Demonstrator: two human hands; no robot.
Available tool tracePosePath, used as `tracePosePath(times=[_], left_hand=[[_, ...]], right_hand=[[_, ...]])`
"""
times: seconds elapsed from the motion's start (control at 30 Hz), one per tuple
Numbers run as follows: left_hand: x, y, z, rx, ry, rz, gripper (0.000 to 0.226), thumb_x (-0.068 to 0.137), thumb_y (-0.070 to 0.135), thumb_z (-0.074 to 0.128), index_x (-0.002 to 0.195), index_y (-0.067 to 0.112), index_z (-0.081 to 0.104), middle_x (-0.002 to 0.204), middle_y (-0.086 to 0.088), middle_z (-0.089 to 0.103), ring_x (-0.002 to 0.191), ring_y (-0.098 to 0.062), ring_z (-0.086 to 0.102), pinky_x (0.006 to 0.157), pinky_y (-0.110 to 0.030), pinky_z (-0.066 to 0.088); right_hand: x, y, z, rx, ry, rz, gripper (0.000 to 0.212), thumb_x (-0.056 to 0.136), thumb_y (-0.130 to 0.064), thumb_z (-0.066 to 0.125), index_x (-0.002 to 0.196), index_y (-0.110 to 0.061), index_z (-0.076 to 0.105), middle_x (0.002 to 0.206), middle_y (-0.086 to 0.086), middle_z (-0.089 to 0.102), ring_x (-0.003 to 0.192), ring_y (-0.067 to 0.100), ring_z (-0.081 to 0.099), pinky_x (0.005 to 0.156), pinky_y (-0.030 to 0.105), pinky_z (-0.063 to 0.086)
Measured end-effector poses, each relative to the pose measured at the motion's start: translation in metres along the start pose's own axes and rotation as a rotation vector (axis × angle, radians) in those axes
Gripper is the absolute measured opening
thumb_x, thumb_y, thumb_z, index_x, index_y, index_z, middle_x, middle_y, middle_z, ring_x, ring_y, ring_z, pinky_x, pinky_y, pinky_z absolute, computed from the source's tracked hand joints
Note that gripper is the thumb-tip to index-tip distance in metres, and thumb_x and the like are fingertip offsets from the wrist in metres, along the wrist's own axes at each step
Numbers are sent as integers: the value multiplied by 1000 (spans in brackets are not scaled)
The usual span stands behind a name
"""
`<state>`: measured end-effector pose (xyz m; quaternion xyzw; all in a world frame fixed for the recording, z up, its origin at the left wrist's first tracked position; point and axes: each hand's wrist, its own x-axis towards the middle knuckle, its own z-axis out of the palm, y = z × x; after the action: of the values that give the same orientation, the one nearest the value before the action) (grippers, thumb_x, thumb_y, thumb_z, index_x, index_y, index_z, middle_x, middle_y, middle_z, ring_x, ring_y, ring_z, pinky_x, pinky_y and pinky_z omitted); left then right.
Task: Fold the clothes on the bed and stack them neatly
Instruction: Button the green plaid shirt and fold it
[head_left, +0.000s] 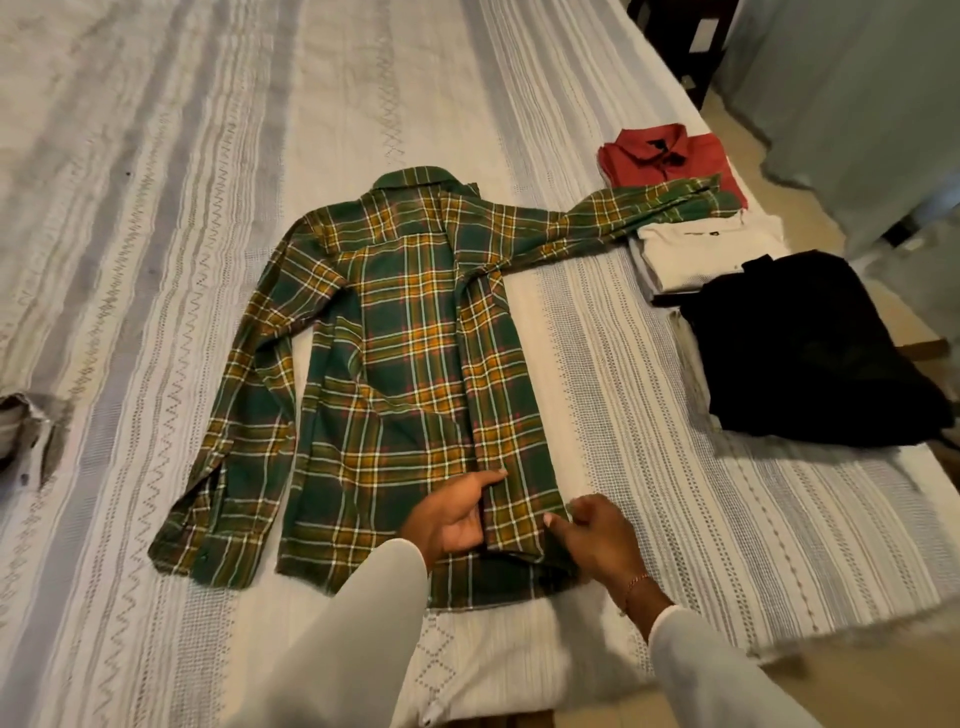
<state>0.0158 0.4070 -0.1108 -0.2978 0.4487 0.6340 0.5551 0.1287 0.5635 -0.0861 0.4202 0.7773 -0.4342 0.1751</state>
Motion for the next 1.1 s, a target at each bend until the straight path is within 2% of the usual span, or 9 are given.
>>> tracePosePath(times=[0.07, 0.17, 0.27, 0.4, 0.5, 0.6, 0.67, 0.83, 1.1], left_hand=[[-1, -10, -4, 32, 0, -2, 43, 95, 10, 64, 136, 5, 53, 124, -22, 68, 114, -40, 67, 101, -57, 51], [-9, -19, -5, 78, 18, 6, 46, 91, -1, 66, 131, 11, 49, 128, -21, 64, 113, -45, 65, 90, -65, 53], [-16, -24, -6, 76, 49, 17, 50, 89, -5, 68, 132, 10, 49, 131, -19, 61, 115, -44, 63, 87, -63, 56], [-22, -28, -4, 68, 88, 25, 48, 86, -5, 71, 128, 7, 51, 128, -18, 62, 113, -40, 65, 82, -57, 60], [-23, -34, -1, 62, 118, 38, 52, 84, -5, 74, 129, 6, 51, 126, -18, 65, 109, -38, 68, 82, -54, 61], [-23, -43, -1, 15, 129, 68, 47, 86, -9, 70, 129, 3, 53, 124, -21, 67, 109, -40, 68, 85, -54, 60], [-21, -45, -1, 12, 126, 82, 45, 87, -8, 68, 129, 2, 55, 122, -20, 68, 110, -39, 68, 84, -53, 60], [-21, -44, 1, 50, 141, 80, 41, 88, -5, 70, 125, 4, 57, 122, -19, 68, 108, -37, 69, 87, -53, 59], [-20, -45, -3, 53, 153, 80, 34, 92, 5, 69, 124, 4, 59, 117, -17, 72, 104, -33, 72, 79, -47, 62]], right_hand=[[7, 4, -2, 86, -62, 40, 35, 82, -37, 82, 105, -17, 66, 105, 1, 69, 101, 23, 65, 92, 36, 55], [5, 0, -6, 137, -213, 68, 35, 83, -35, 82, 95, -3, 74, 94, 13, 76, 94, 33, 71, 87, 45, 60], [0, 0, -15, 195, -286, 84, 45, 84, -36, 81, 100, 4, 70, 93, 16, 75, 92, 35, 71, 78, 44, 62], [-6, 10, -21, 362, -360, 127, 33, 84, -27, 81, 98, 1, 70, 89, 17, 77, 85, 35, 75, 78, 53, 62], [-7, 20, -15, 235, -210, 27, 33, 81, -34, 84, 95, -10, 66, 90, 11, 76, 81, 28, 74, 75, 47, 63], [-17, 30, -9, 10, -138, -238, 64, 71, -47, 89, 116, -26, 48, 104, -9, 64, 92, 15, 68, 70, 21, 58], [-22, 45, -1, -90, -121, -398, 82, 65, -47, 92, 124, -33, 38, 113, -12, 56, 98, 12, 64, 77, 19, 57], [-25, 78, 14, -154, 168, -630, 45, 83, -13, 80, 119, -21, 55, 113, -2, 63, 96, 16, 65, 85, 27, 58], [-29, 116, 18, -330, 354, -800, 21, 81, -26, 83, 89, -20, 64, 81, -4, 68, 65, 11, 64, 63, 16, 52]])
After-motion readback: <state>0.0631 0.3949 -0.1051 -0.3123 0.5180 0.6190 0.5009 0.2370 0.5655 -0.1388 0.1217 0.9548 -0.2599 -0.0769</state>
